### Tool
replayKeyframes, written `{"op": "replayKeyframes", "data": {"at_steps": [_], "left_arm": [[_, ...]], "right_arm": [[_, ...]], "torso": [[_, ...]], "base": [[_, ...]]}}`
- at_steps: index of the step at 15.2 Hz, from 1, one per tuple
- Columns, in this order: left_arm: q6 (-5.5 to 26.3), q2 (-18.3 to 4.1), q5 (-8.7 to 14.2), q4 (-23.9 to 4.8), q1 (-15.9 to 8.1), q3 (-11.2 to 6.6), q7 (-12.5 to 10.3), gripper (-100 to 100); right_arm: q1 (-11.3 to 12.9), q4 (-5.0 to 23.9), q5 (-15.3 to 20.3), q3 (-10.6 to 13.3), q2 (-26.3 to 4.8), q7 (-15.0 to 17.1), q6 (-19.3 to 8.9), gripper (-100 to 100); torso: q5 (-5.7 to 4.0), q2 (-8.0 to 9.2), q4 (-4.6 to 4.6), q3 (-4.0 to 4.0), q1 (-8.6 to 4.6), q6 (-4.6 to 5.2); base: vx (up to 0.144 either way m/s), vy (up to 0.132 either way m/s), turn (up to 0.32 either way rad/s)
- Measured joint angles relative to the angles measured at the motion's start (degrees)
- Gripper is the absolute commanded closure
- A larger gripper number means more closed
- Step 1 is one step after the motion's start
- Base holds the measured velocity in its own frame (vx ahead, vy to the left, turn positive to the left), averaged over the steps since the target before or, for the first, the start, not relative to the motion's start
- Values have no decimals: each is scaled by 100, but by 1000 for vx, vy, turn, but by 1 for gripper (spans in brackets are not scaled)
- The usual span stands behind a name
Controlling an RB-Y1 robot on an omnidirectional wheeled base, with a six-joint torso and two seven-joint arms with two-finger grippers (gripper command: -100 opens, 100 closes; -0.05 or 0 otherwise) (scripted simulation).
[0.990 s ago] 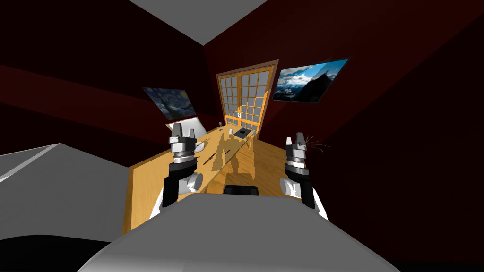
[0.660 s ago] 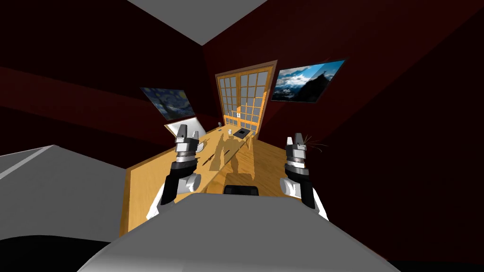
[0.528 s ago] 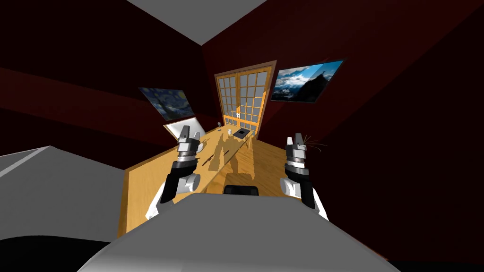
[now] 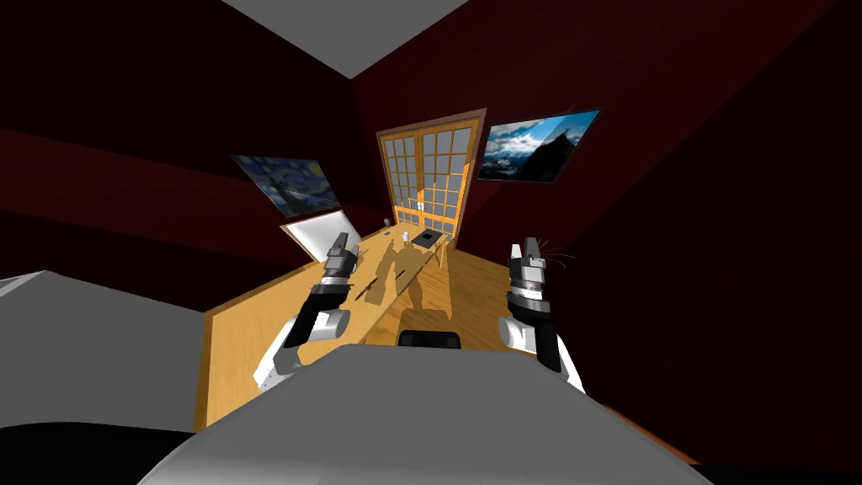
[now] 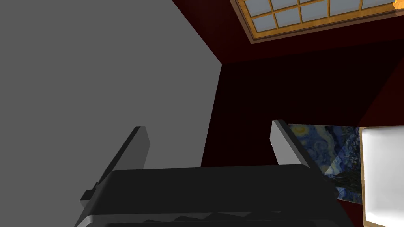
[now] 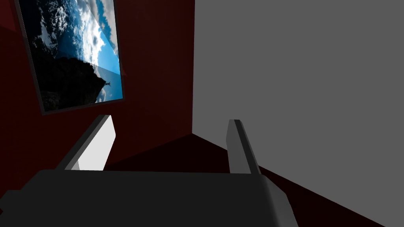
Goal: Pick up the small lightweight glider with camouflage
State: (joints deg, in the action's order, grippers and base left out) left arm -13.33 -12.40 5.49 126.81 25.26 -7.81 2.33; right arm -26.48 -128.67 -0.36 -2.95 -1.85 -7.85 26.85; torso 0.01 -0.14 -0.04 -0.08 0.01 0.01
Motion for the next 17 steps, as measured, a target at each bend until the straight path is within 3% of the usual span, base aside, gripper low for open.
{"op": "replayKeyframes", "data": {"at_steps": [6, 8, 17], "left_arm": [[615, -364, 247, -690, -140, -270, -255, -100], [924, -468, 347, -773, -129, -390, -362, -100], [1718, -785, 657, -1699, -324, -717, -703, -100]], "right_arm": [[0, 0, 0, 0, 0, 0, 0, 0], [0, 0, 0, 0, 0, 0, 0, 0], [0, 0, 0, 0, 0, 0, 0, 0]], "torso": [[0, -1, 0, 0, 0, -1], [0, -3, -1, -1, -1, -1], [0, -2, -1, -1, -2, -1]], "base": [[30, -7, -76], [33, -3, -39], [29, -6, -61]]}}
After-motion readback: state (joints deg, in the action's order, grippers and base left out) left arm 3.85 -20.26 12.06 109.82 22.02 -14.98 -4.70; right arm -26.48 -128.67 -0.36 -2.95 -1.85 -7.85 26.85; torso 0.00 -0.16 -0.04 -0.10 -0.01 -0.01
